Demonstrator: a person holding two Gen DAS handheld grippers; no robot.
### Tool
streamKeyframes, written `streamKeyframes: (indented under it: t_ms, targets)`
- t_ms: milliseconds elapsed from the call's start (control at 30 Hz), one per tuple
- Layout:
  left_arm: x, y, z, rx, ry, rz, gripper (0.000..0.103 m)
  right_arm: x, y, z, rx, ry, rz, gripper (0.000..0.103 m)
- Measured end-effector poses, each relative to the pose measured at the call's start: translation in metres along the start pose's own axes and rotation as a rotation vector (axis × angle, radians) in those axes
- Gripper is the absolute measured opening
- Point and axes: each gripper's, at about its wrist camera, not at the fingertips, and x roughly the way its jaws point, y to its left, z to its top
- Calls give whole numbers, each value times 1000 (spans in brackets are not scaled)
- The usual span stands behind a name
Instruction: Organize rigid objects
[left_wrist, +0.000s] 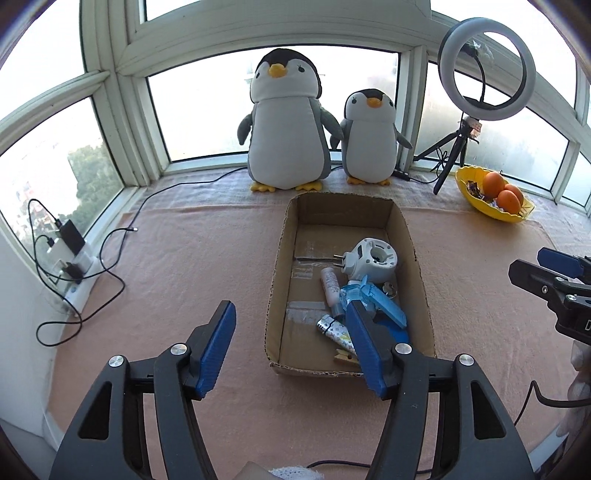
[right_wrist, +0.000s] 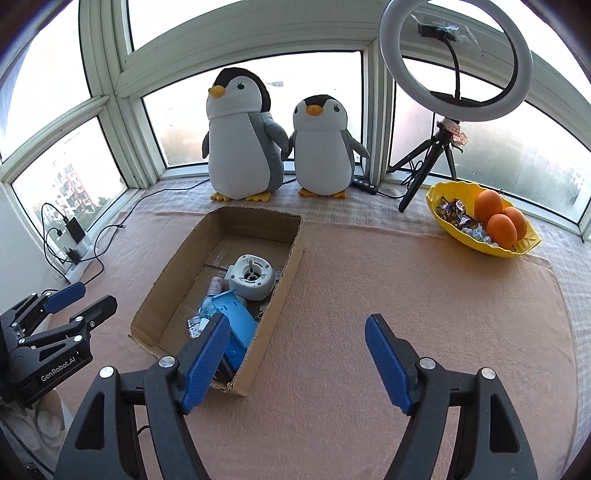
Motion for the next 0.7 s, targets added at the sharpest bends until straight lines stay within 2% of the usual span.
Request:
streamKeyframes:
  t_ms: [33,100,133,700]
  targets:
    - [-2,-1,0,-1,-1,-4,62,-2,-1,-1,5,-4,-4,73]
    - [-6,-2,-1,-4,-5,-7,71,-5,-4,-4,20,-11,-10,74]
    - [-8,-2,-2,-6,-5,-10,72,-6,-5,-5,25,-14,-10,74]
    - [-20,-11,-5,6,-11,-34,72,-19,-8,-11,25,-35,-48,78]
